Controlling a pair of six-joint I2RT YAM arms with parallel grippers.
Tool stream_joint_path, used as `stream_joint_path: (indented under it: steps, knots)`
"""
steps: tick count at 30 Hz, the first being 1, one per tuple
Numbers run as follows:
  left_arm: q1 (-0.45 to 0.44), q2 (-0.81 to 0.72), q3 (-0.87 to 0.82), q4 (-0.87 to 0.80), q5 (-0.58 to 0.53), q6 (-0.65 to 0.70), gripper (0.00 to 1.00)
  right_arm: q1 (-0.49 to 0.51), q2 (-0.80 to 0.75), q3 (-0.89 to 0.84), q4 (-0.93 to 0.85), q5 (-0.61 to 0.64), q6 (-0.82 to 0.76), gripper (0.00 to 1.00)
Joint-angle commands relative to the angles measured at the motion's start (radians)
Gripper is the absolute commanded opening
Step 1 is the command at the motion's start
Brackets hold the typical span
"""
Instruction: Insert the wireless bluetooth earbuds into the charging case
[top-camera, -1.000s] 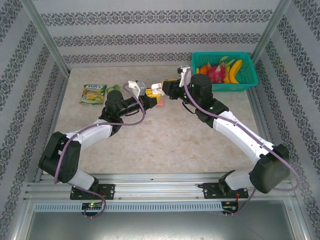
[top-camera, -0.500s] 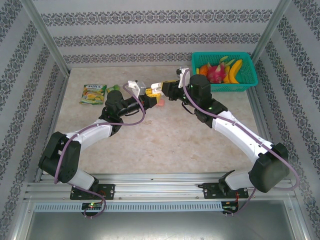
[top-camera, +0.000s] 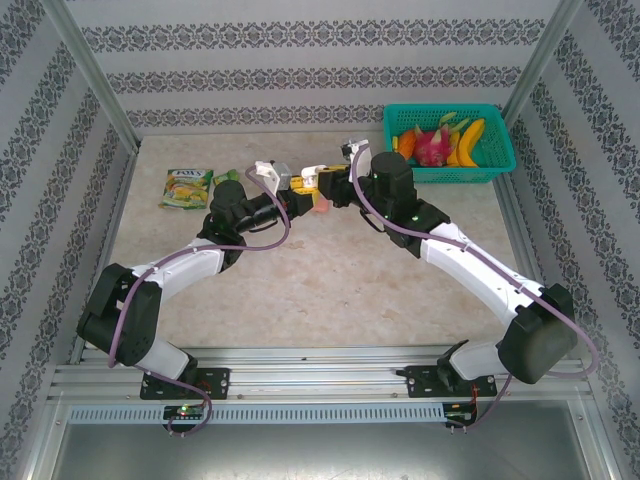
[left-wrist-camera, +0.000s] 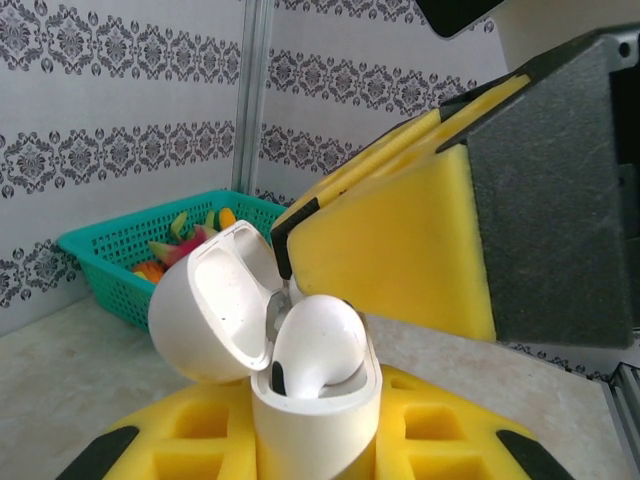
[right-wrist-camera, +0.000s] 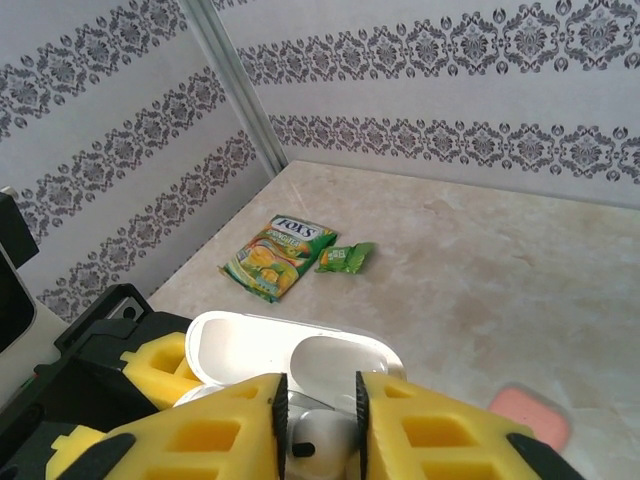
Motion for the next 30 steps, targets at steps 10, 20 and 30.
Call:
stream_joint_path:
  steps: [10, 20, 30]
  knots:
    - [0.004, -0.024, 0.014, 0.081, 0.003, 0.007, 0.0, 0.004, -0.05, 0.067, -0.036, 0.035, 0.033, 0.53]
    - [0.004, -0.013, 0.001, 0.103, 0.017, 0.007, 0.0, -0.057, -0.086, 0.123, -0.072, 0.051, 0.084, 0.55]
    - [0.001, -0.014, -0.003, 0.067, 0.126, 0.079, 0.0, -0.139, 0.3, 0.708, -0.66, -0.039, 0.07, 0.45]
